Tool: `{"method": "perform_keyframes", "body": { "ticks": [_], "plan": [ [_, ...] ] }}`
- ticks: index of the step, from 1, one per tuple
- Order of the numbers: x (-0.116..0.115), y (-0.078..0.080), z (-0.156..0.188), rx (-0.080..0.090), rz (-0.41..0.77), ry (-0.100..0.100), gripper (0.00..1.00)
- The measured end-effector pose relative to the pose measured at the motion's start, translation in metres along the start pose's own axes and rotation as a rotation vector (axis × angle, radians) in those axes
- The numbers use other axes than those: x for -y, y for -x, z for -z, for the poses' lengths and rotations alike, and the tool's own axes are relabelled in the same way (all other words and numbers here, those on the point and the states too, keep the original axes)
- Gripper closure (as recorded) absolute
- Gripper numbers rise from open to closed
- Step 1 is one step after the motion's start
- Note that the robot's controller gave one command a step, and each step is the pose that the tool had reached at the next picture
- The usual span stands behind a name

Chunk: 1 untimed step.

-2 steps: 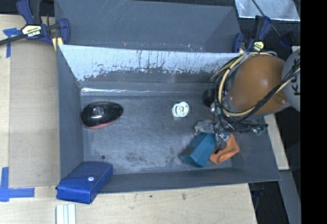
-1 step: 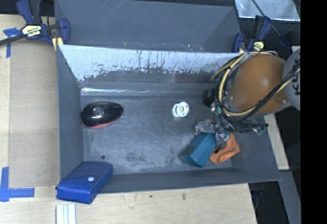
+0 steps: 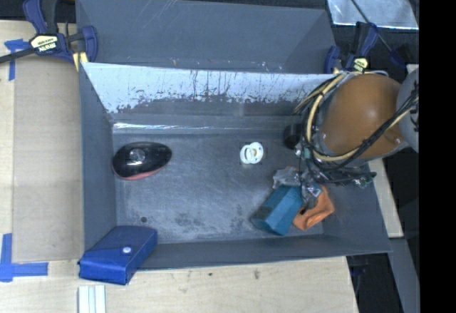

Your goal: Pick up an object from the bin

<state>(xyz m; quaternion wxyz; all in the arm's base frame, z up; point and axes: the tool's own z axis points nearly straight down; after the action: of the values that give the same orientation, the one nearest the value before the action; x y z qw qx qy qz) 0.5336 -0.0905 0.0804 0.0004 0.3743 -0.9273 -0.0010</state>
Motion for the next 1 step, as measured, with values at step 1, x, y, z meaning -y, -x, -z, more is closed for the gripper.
{"method": "perform_keyframes", "body": {
  "ticks": [1],
  "plan": [
    [-0.0008, -0.0005, 0.0167, -0.003, -0.001, 0.003, 1.0]
  ]
}}
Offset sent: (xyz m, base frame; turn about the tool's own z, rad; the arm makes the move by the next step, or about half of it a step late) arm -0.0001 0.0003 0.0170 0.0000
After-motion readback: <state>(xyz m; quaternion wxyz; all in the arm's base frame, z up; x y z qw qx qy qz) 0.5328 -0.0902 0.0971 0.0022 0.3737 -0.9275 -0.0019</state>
